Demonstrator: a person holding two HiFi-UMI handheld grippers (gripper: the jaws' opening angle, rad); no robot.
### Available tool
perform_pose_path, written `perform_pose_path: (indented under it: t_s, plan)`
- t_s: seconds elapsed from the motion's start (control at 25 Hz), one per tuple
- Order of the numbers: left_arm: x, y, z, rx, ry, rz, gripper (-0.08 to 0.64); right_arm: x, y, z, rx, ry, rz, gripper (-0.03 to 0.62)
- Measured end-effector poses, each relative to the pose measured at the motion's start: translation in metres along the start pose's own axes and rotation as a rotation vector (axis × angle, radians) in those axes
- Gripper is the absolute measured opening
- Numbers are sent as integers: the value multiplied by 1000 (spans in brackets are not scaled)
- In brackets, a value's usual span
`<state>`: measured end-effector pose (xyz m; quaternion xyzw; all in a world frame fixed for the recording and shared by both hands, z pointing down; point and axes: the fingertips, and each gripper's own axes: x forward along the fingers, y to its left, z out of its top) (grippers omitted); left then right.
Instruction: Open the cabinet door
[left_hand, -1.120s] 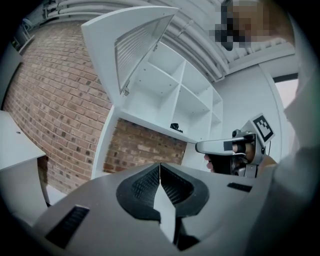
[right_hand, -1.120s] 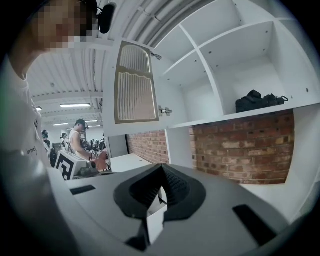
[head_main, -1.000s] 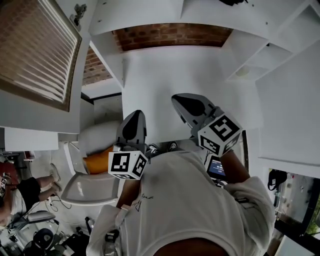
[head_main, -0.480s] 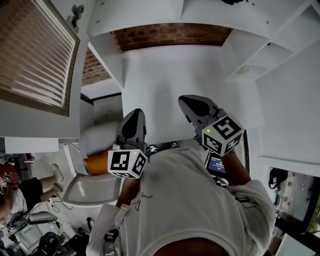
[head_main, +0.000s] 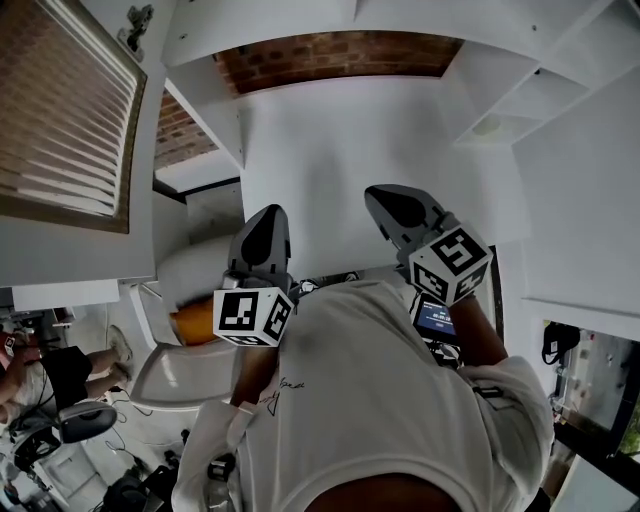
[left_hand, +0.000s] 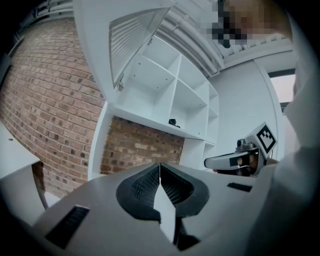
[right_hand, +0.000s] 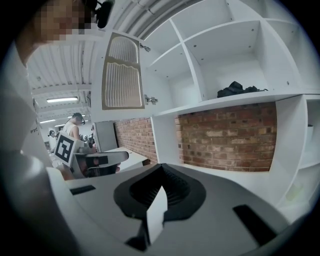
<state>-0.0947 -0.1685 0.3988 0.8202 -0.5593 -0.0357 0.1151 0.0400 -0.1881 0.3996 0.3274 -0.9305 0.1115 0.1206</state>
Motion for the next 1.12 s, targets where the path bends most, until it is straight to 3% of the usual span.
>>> perform_pose_path:
  t_s: [0.28, 1.12]
  plan:
    - [8, -10, -5, 2, 25, -27, 17, -8, -11, -2, 14, 9, -25, 23]
    - [9, -10, -3, -14, 7, 4, 17, -3, -11, 6, -34, 19, 52, 23]
